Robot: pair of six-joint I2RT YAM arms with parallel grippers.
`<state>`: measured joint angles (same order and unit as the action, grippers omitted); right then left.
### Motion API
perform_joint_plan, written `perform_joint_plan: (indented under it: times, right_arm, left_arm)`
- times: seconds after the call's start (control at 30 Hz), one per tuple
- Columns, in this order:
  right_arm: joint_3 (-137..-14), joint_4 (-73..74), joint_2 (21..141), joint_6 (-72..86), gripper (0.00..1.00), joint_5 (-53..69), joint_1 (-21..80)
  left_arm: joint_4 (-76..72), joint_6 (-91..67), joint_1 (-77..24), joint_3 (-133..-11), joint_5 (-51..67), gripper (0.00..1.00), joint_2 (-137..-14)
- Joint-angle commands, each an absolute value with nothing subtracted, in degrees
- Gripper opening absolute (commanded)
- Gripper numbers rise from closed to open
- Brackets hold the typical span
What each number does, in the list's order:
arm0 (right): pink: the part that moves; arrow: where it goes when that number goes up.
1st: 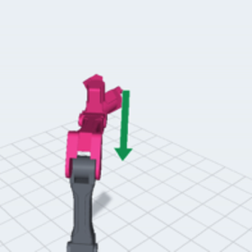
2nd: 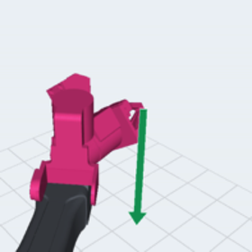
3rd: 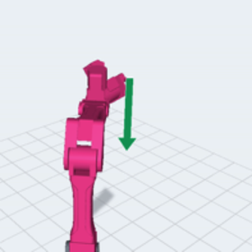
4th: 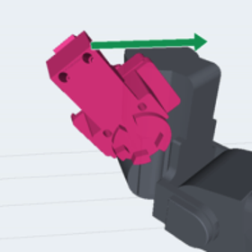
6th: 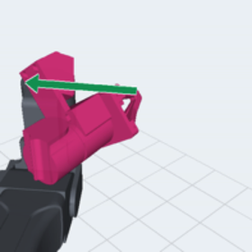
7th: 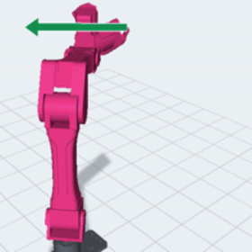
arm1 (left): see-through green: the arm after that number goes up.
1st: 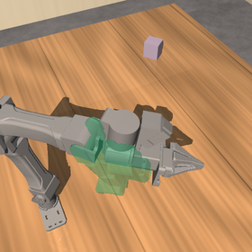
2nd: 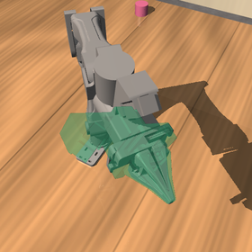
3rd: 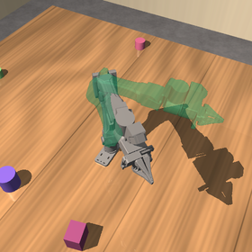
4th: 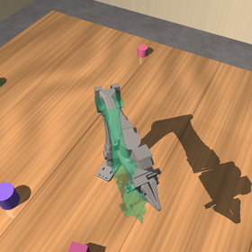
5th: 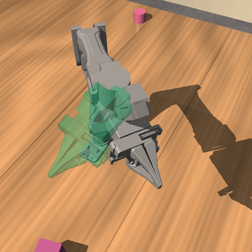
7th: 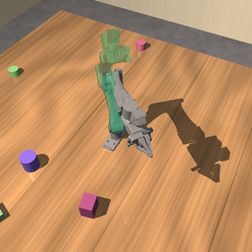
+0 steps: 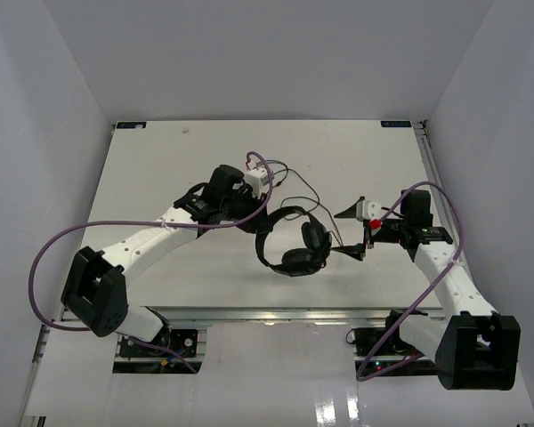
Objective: Wrap the headphones
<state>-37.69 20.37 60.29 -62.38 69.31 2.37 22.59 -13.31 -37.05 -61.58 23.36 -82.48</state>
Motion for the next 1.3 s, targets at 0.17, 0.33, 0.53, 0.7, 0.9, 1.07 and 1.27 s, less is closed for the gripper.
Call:
perform_joint_plan:
  times: [0.17, 0.33, 0.53, 0.7, 0.9, 1.07, 1.27]
  right_arm:
    - [-41.7, 15.1, 66.3, -56.9, 0.90, 71.9, 6.3]
    - [-35.6, -19.8, 70.1, -28.0, 0.94, 70.8, 13.3]
    - [-36.7, -46.2, 78.8, -2.3, 0.87, 71.1, 18.6]
    - [-35.5, -81.8, 86.1, 28.7, 0.75, 67.5, 19.8]
    - [-42.6, -106.4, 95.6, 52.5, 0.34, 66.8, 21.7]
    - [-42.4, -91.3, 92.7, 45.4, 0.13, 64.6, 24.1]
    - [-45.8, -29.5, 82.2, 2.6, 0.08, 48.8, 27.4]
  left_arm:
    - [18.2, -21.6, -34.5, -68.3, 34.3, 0.00, -77.3]
    - [9.4, -33.1, -34.4, -73.6, 35.3, 0.00, -79.0]
    - [1.9, -45.8, -33.7, -83.7, 24.9, 0.00, -81.2]
    - [0.1, -51.7, -33.4, -86.9, 11.8, 0.00, -81.2]
    - [-2.2, -56.2, -33.1, -89.2, 4.3, 0.00, -81.8]
    - [0.0, -60.8, -33.1, -88.8, -9.7, 0.00, -81.0]
    - [10.6, -65.7, -33.1, -93.6, -22.6, 0.00, -83.3]
